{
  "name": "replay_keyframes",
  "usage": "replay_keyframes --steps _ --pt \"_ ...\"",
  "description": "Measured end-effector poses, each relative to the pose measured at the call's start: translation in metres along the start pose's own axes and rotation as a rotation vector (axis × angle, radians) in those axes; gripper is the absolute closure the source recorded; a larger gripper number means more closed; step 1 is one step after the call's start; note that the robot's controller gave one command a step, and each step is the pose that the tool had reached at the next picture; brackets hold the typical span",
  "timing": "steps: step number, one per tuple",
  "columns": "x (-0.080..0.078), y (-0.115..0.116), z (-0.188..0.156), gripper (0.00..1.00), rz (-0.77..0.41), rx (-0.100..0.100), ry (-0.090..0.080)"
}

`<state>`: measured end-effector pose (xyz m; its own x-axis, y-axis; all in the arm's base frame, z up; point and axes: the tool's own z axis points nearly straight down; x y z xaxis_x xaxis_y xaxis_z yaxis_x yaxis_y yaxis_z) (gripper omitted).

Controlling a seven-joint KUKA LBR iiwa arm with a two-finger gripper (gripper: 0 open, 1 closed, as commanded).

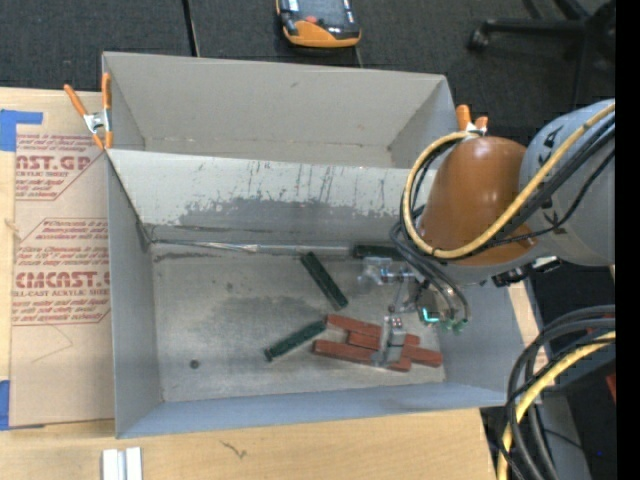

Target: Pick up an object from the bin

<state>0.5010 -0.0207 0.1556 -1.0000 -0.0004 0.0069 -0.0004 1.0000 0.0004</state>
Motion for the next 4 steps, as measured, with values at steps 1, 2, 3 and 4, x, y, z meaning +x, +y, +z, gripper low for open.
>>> replay_keyframes --steps 1,2,3,4 --pt "-0.002 0.0 -0.003 0.0 0.0 0.0 -0.007" --pt "-0.011 0.002 0.075 0.0 -0.031 0.001 -0.012" --pt "-0.014 0.004 0.105 0.0 0.018 -0.001 -0.032" --pt "0.009 0.001 0.053 0.0 0.01 0.0 -0.011"
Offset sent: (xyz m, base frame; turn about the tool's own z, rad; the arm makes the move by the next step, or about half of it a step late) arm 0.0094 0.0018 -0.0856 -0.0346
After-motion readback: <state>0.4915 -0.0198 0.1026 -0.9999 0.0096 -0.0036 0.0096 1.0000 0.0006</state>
